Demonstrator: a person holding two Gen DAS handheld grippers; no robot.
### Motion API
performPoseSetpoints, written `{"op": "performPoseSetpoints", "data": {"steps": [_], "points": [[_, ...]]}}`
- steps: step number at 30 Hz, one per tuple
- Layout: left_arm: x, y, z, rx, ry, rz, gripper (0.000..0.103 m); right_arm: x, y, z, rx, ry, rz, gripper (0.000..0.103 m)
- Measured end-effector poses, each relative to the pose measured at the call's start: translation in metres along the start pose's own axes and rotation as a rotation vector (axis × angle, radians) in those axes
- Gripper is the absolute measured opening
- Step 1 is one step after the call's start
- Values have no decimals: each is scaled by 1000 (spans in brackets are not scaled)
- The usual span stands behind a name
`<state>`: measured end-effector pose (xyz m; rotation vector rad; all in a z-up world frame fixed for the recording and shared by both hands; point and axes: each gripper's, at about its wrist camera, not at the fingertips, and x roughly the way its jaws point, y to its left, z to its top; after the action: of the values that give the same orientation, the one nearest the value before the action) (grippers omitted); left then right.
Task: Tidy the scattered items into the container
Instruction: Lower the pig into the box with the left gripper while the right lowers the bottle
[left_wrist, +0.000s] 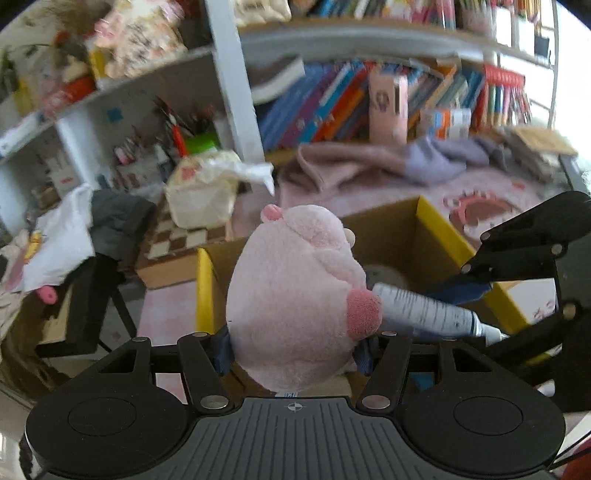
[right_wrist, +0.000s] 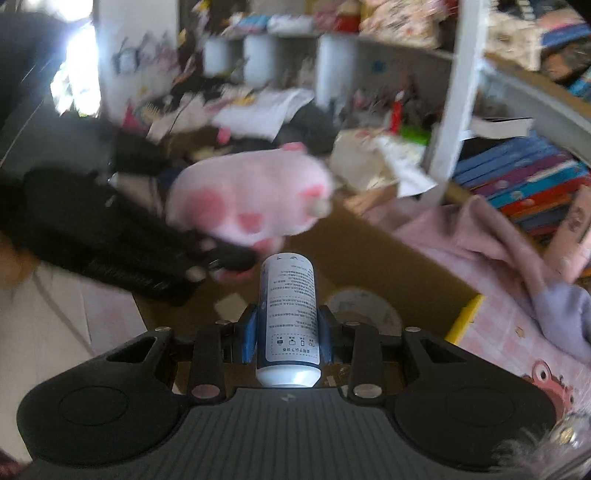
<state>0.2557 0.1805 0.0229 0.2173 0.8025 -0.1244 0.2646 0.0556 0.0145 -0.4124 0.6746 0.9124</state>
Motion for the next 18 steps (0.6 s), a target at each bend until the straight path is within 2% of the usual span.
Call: {"op": "performPoseSetpoints", "data": {"steps": [6,10,14,17,18], "points": [[36,0,17,79,98,-22,62,30,1,1,-99,125,25,31],[57,-3,22,125,155,-4,64,42,0,1,-147,173,40,31],[63,-9,22,165,160,11,66,50,-4,3,-150,197,57,31],[59,-12,24,178,126,24,68,52,-6,3,-145,199,60,32],[54,-12,25,181,107,30,74,52,-7,3,-141,195,59,32]]}}
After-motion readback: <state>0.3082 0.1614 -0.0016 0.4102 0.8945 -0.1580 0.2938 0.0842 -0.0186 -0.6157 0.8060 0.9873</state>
